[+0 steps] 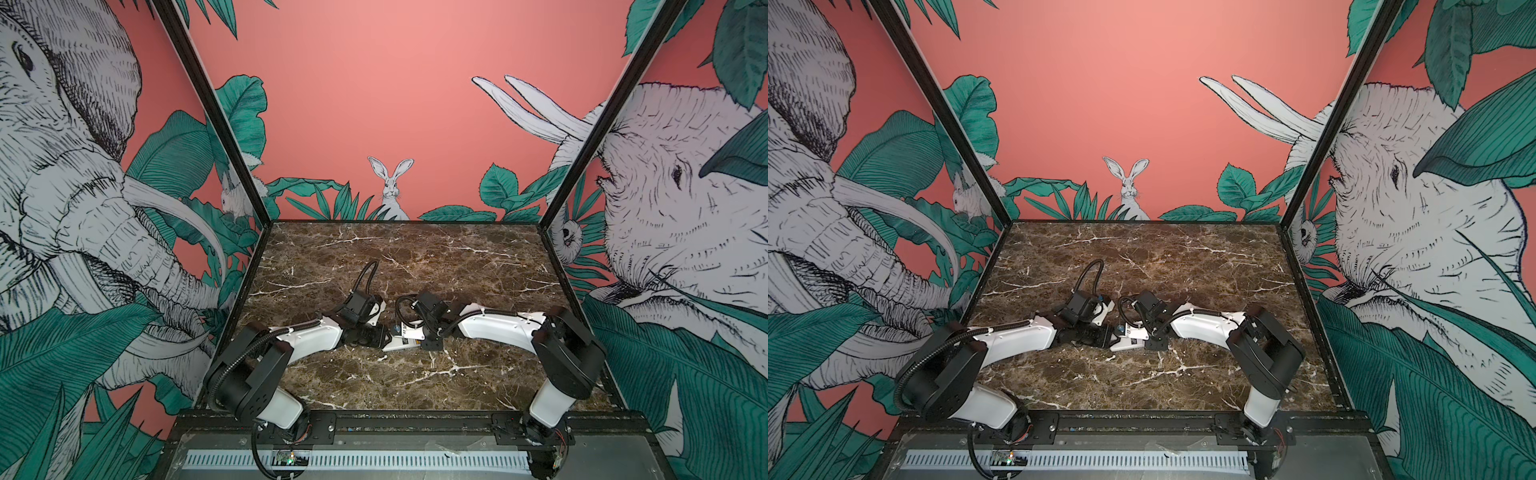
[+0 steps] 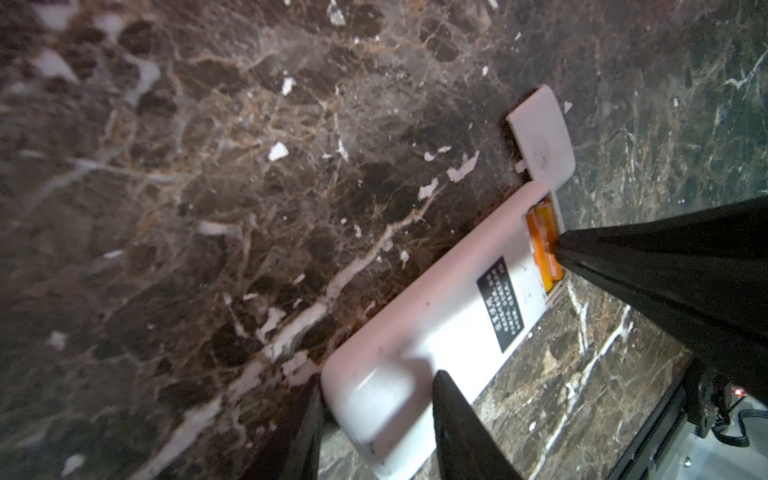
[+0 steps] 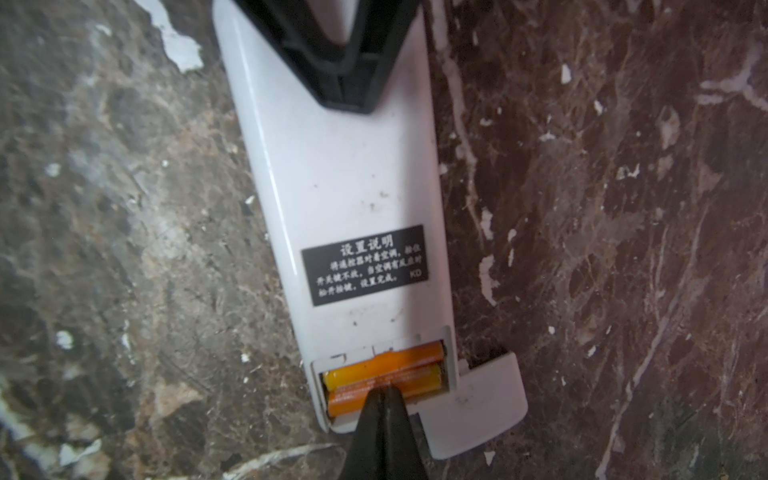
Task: Load the batteries into the remote control
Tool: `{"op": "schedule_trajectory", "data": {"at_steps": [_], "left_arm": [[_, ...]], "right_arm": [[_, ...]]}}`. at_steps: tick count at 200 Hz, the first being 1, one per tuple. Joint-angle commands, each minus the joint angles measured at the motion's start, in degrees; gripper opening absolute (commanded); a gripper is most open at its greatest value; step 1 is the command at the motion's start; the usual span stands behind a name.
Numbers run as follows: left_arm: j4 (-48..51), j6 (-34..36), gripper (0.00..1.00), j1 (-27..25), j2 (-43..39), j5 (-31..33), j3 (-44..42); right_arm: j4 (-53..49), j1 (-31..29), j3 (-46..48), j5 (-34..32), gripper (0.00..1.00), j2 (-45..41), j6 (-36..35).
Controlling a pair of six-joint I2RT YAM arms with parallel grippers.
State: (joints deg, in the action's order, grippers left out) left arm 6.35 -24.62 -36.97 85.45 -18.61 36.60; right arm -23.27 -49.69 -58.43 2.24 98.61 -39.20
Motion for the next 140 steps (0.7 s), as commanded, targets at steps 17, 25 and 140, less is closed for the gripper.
{"op": "schedule_trajectory", "data": {"at_steps": [17, 25, 140], "left_arm": [[2.49, 0.1, 0.44, -0.32, 2.36, 2.0, -2.65], [2.47, 0.09, 0.44, -0.32, 2.35, 2.0, -2.76], [2.44, 0.09, 0.43, -0.34, 1.13, 2.53, -2.07]], "right_arm": [[-1.51, -0.31, -0.81, -0.81, 0.0, 2.0, -0.35], [-1.63, -0.38, -0.89, -1.13, 0.0, 2.18, -0.2], [1.65, 0.09, 2.55, 2.15, 0.24, -10.93, 7.79]]}}
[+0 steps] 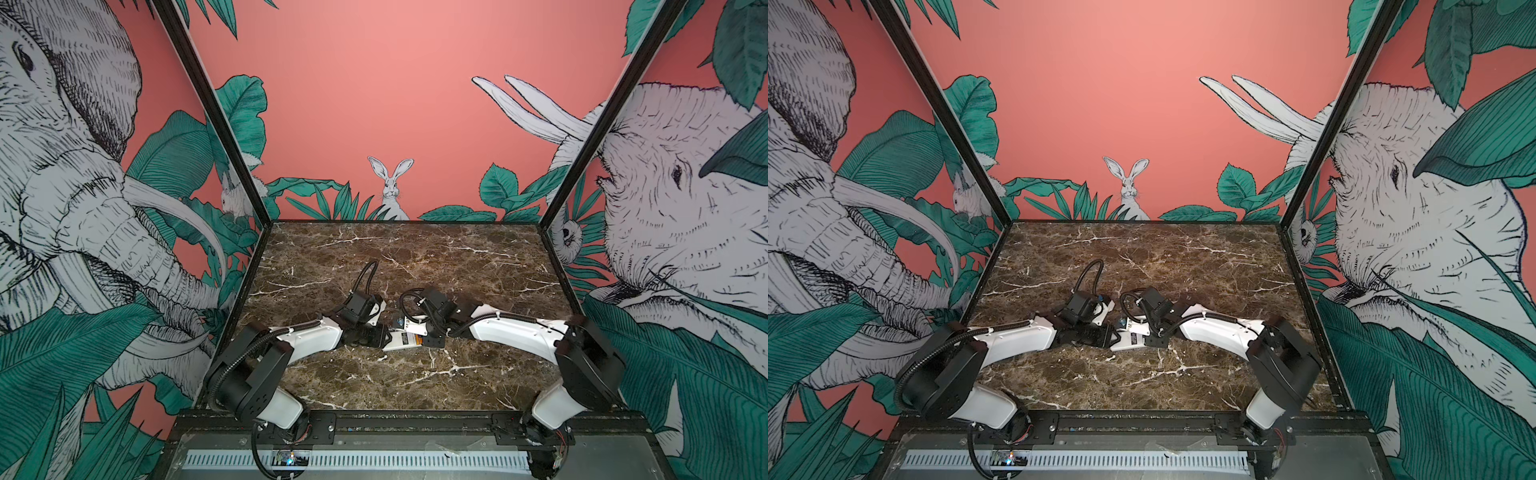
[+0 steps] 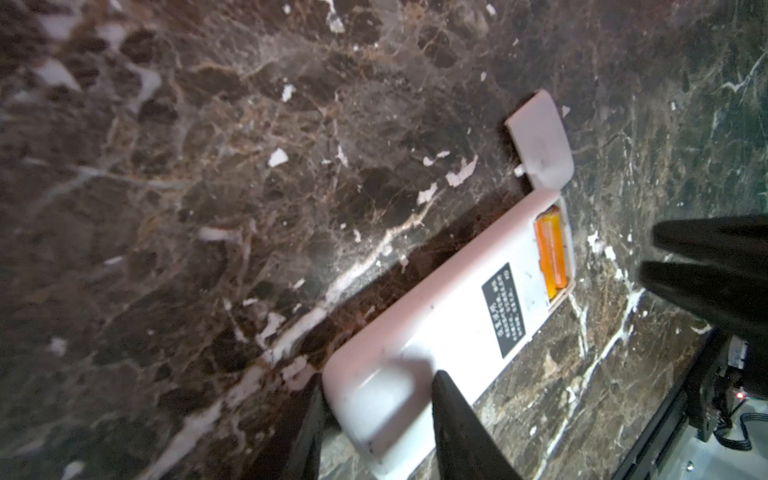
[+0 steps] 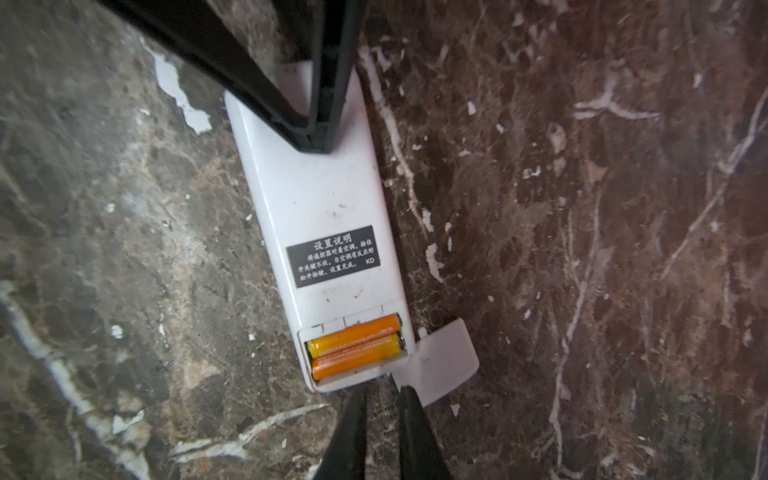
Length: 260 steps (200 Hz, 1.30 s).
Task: Load the batteries into the remote control
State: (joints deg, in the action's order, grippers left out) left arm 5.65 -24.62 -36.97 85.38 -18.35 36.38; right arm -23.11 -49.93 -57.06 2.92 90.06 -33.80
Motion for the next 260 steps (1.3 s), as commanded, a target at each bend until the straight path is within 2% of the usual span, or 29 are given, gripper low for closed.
{"op": "schedule_trajectory", "data": {"at_steps": [1, 65, 123, 174, 214, 260], "left_arm": [[3.14, 0.05, 0.43, -0.32, 1.24, 2.31, -1.84], [3.85, 0.45, 0.44, -0.35, 0.06, 2.79, -1.68], [3.84, 0.49, 0.44, -0.31, -0.69, 2.79, -1.75], [4.46, 0.82, 0.46, -0.23, -0.81, 3.47, -1.26], [4.7, 0.19, 0.54, -0.21, -1.94, 4.1, -0.9], [5.61, 0.47, 0.62, -0.22, -3.31, 5.34, -0.17]], "right_arm": [[1.45, 0.35, 1.21, 1.48, 0.24, -2.45, 2.45], [0.86, 2.18, -0.38, 1.39, 0.37, -2.79, 3.92], [0.25, 3.7, -1.73, -1.36, 0.4, -1.52, 7.17], [-4.35, 3.7, -2.43, -5.29, 0.42, -1.61, 17.53], [-8.28, 3.7, -3.35, -6.64, 0.53, -2.13, 27.12], [-11.34, 3.69, -2.62, -8.07, 0.54, -2.26, 33.0]]}}
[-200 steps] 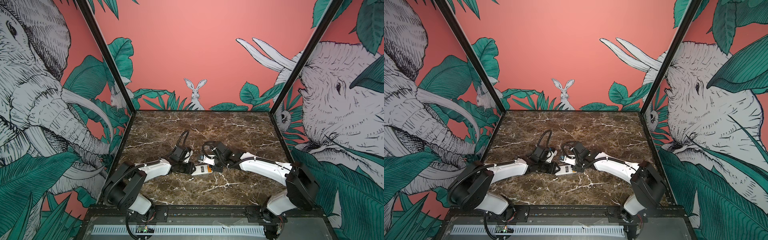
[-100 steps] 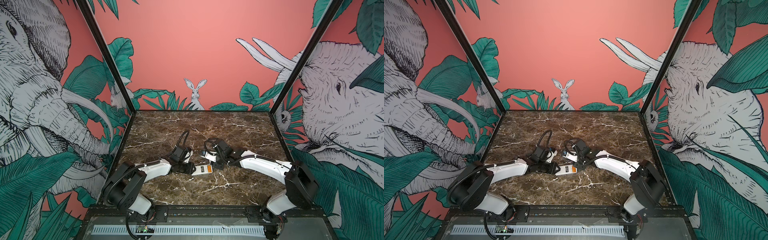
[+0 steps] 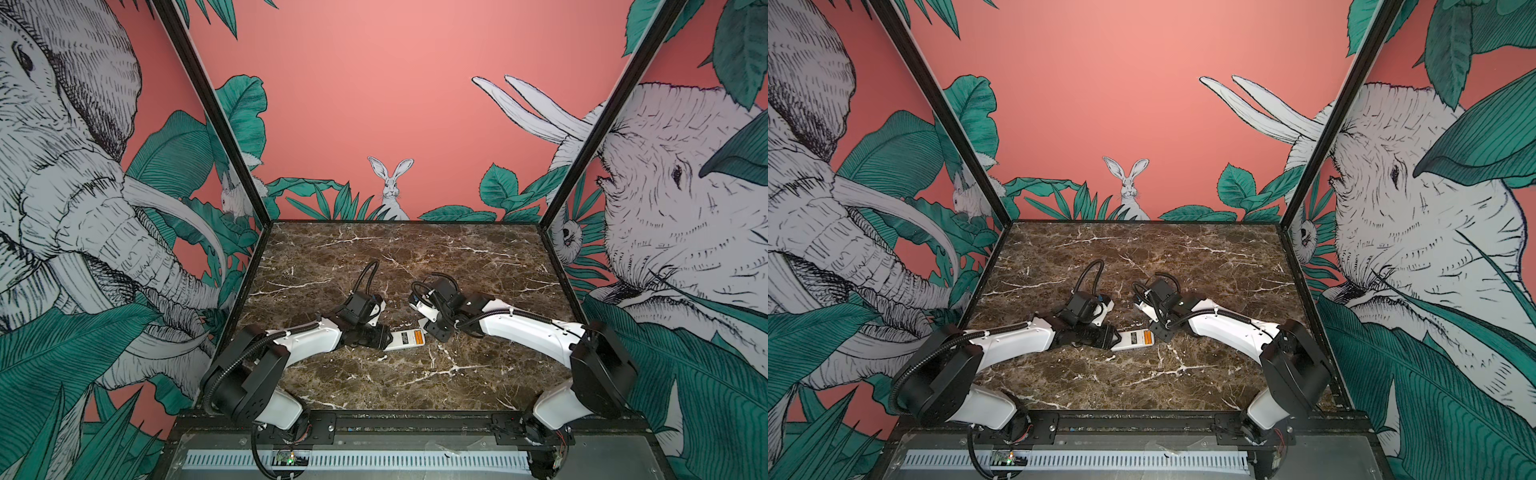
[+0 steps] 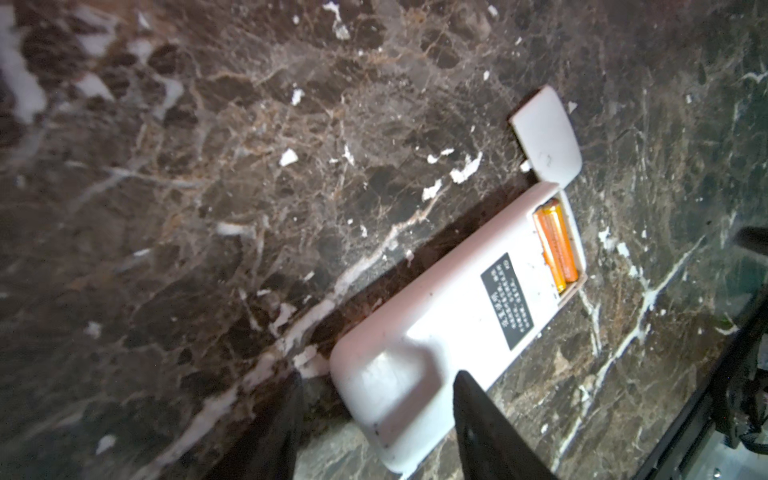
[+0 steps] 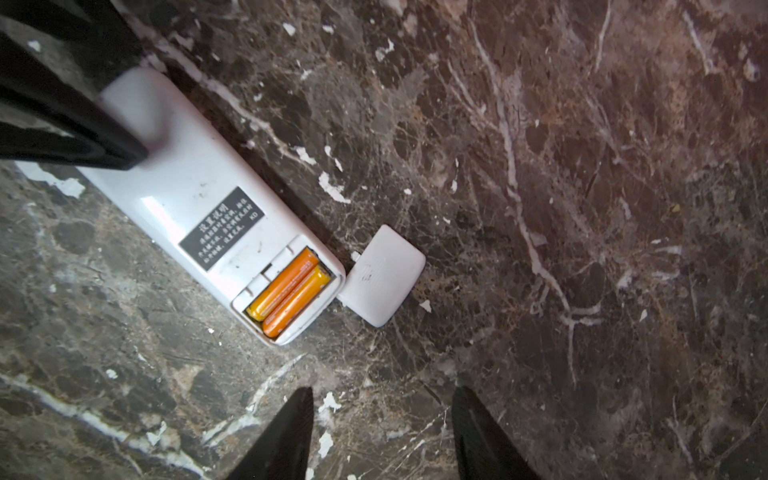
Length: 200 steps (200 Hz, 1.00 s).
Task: Load the batteries into the remote control
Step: 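Raise the right gripper away from the remote while the left holds still, then move the open right gripper over the white battery cover beside the remote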
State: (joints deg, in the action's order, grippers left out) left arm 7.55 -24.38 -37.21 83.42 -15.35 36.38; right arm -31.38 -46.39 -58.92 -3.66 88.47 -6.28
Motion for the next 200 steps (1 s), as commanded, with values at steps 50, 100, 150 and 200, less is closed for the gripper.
{"op": "schedule_trajectory", "data": {"at_steps": [50, 100, 150, 200], "left_arm": [[3.99, -1.43, 0.66, 0.85, -3.78, 1.34, -1.08], [6.74, -1.67, 0.72, 2.44, -8.55, 1.73, -3.32], [5.99, -2.76, 0.72, 3.43, -9.19, 0.95, -4.89], [4.85, -3.91, 0.72, 4.14, -9.9, 0.96, -5.97]], "right_arm": [[-5.89, 0.16, -0.42, -1.58, 0.54, 0.62, 9.79], [-3.87, -0.1, 1.62, 1.44, 0.53, 2.74, 12.25], [-2.35, -0.28, 0.85, 2.07, 0.5, 7.34, 12.53], [-1.81, -1.15, 0.96, 2.86, 0.48, 10.12, 13.31]]}}
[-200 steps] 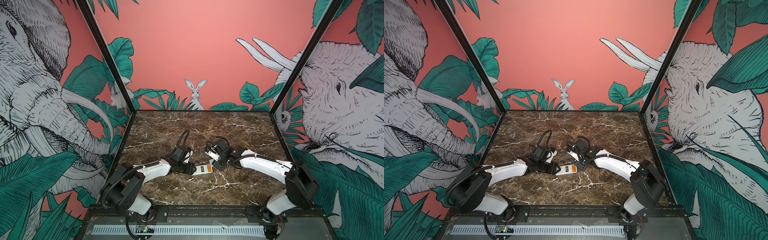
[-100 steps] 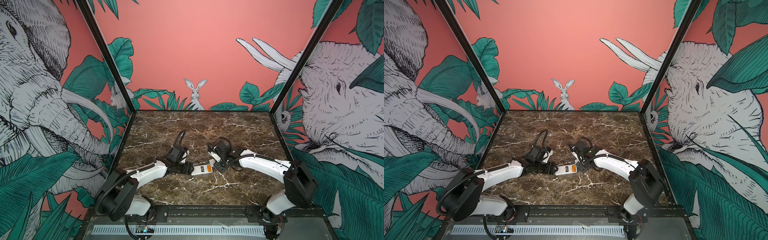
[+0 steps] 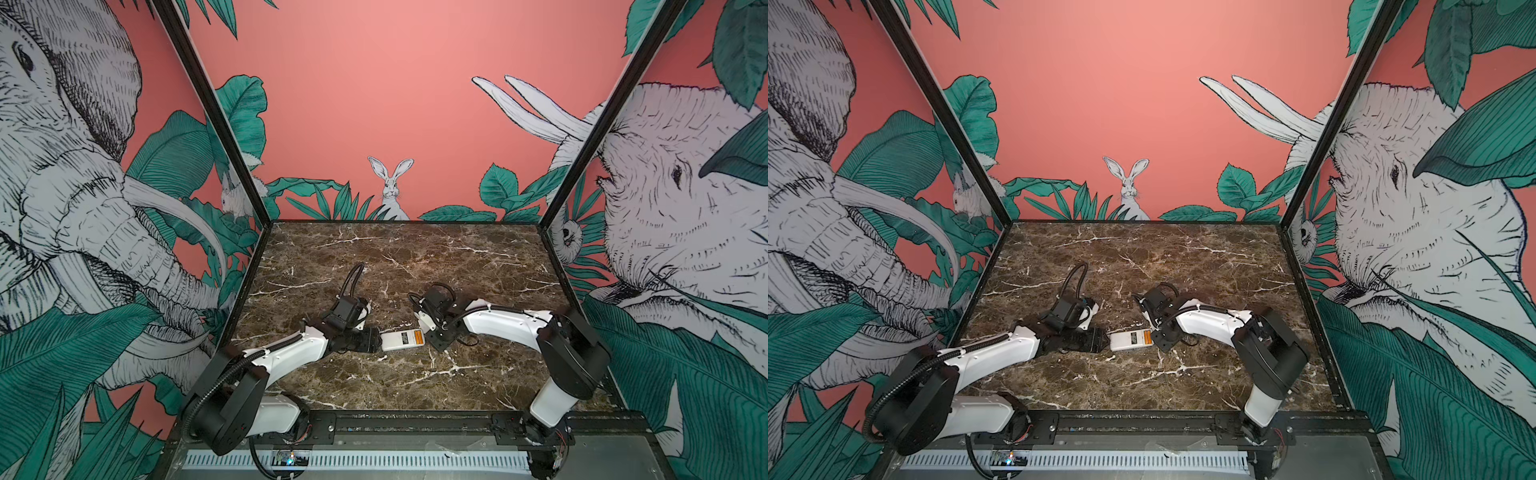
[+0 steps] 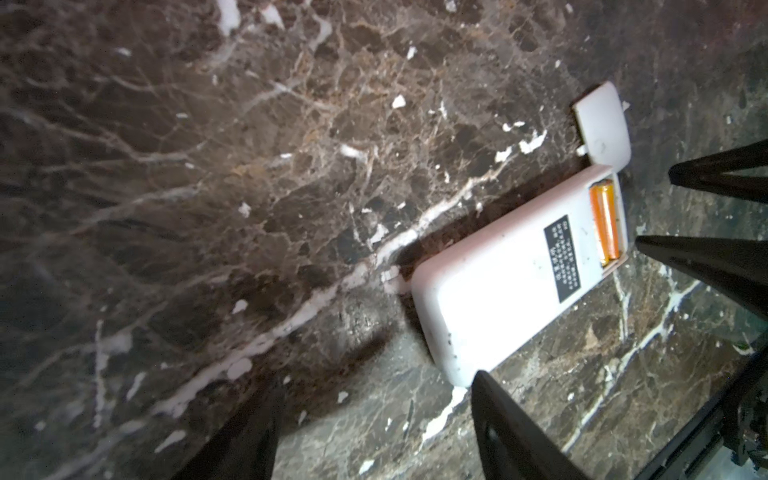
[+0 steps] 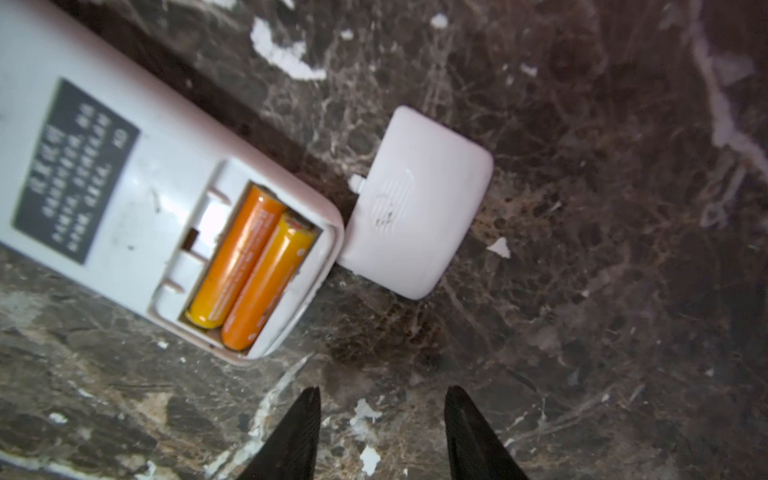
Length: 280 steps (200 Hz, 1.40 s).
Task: Load the batteries into the remote control
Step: 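Move the open right gripper over the white battery cover beside the remote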
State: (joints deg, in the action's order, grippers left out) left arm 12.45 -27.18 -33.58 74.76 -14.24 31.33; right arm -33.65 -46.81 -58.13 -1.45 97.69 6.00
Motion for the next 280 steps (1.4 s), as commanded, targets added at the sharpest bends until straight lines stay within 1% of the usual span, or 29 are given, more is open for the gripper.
{"op": "schedule_trajectory", "data": {"at_steps": [1, 62, 95, 131, 194, 252, 280], "left_arm": [[-0.05, -1.12, 0.72, 0.53, -1.27, -0.16, -0.88], [-0.96, -1.54, 0.71, 1.09, -1.36, -0.26, -1.58], [-2.06, -1.82, 0.71, 1.49, -2.75, -0.27, -2.96], [-2.12, -1.64, 0.71, 2.03, -2.3, -0.79, -2.84], [-3.2, -2.54, 0.7, 2.09, -1.75, -0.83, -3.56], [-3.75, -3.08, 0.7, 2.25, -0.95, -0.79, -4.26], [-3.48, -3.14, 0.7, 2.27, -1.84, -0.2, -4.35]], "right_arm": [[0.49, -0.78, 0.19, 0.7, 0.48, 0.91, 1.07], [1.57, -3.39, -0.8, 1.45, 0.47, 2.42, 3.23], [1.48, -4.77, -2.92, 1.82, 0.43, 4.37, 3.91], [2.09, -5.66, -3.2, 1.97, 0.4, 4.71, 4.84], [3.24, -7.4, -4.4, 3.54, 0.37, 6.08, 5.08], [4.53, -8.74, -5.7, 4.51, 0.36, 7.07, 5.29], [4.84, -9.5, -6.92, 5.14, 0.35, 7.86, 5.12]]}}
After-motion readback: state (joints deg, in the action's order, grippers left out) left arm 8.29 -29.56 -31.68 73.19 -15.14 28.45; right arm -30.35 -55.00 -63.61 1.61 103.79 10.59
